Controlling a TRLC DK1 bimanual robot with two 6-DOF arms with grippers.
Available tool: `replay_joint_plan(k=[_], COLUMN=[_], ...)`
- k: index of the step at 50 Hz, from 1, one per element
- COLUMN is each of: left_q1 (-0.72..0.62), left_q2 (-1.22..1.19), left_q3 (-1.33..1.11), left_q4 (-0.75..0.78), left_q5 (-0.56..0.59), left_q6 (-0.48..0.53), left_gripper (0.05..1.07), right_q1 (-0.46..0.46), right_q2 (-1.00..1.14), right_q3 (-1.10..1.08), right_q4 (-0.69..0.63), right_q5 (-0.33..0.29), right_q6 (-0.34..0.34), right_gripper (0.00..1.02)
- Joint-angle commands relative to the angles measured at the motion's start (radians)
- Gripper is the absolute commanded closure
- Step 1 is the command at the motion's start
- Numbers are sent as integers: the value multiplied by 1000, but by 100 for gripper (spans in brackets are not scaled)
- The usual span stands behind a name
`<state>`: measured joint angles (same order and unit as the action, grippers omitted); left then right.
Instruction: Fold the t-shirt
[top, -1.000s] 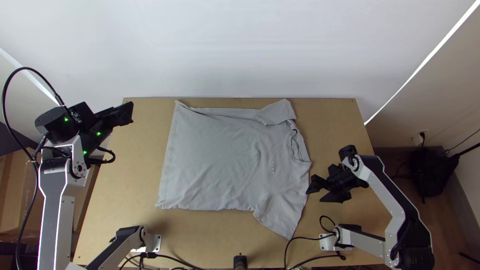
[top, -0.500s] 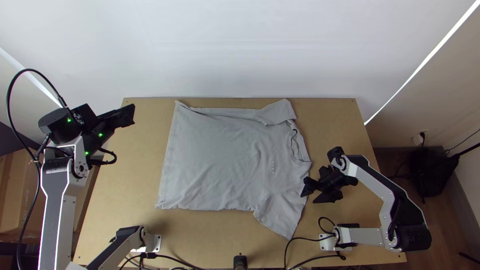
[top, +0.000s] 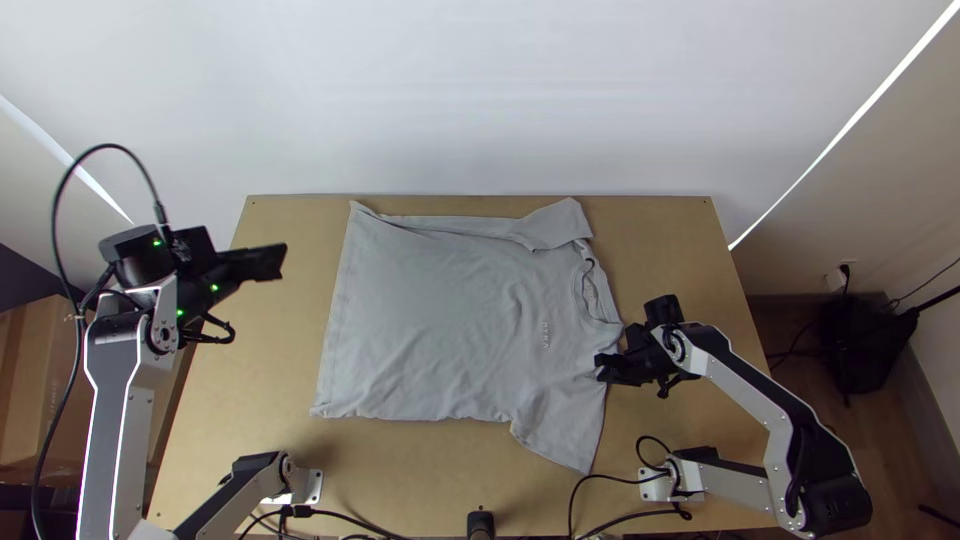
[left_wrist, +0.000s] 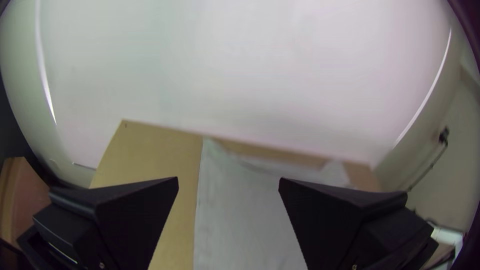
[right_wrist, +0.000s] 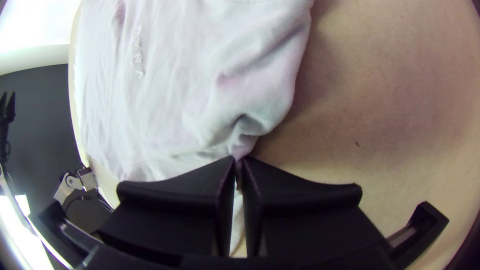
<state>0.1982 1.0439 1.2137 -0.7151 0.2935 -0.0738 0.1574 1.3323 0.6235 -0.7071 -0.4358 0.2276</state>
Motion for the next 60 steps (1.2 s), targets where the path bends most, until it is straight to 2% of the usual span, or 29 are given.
replay_joint_plan(k=[1,6,8,13,20,25,33,44,47,54,58,60], left_q1=[-3,6,12,0,-19,-86,-152,-186,-187,-197,-218,-226], left_q2=[47,77,88,96,120,142,159,208,229,280,300,308], left_q3=[-32,-95,-128,-200,-267,-325,-436,-496,-496,-497,-494,-491], left_q4=[-195,-354,-408,-465,-555,-632,-573,-488,-477,-445,-434,-423], left_q5=[75,81,49,-73,-159,-244,-310,-309,-303,-289,-286,-274], left_q6=[262,479,577,712,809,818,813,799,795,779,753,741], left_gripper=[11,11,11,10,10,11,11,11,17,18,33,38], right_q1=[10,10,10,10,11,13,14,19,19,19,19,19], right_q2=[-24,-65,-79,-110,-145,-159,-188,-200,-203,-209,-211,-211], right_q3=[-50,-54,-54,-54,-57,-57,-54,-53,-54,-61,-65,-65], right_q4=[15,3,0,-15,-15,-17,-19,-29,-29,-29,-29,-29], right_q5=[45,45,45,43,45,45,45,45,45,45,45,45], right_q6=[13,30,36,52,67,70,90,104,107,116,118,121], right_gripper=[100,100,100,100,100,100,100,100,100,100,100,100])
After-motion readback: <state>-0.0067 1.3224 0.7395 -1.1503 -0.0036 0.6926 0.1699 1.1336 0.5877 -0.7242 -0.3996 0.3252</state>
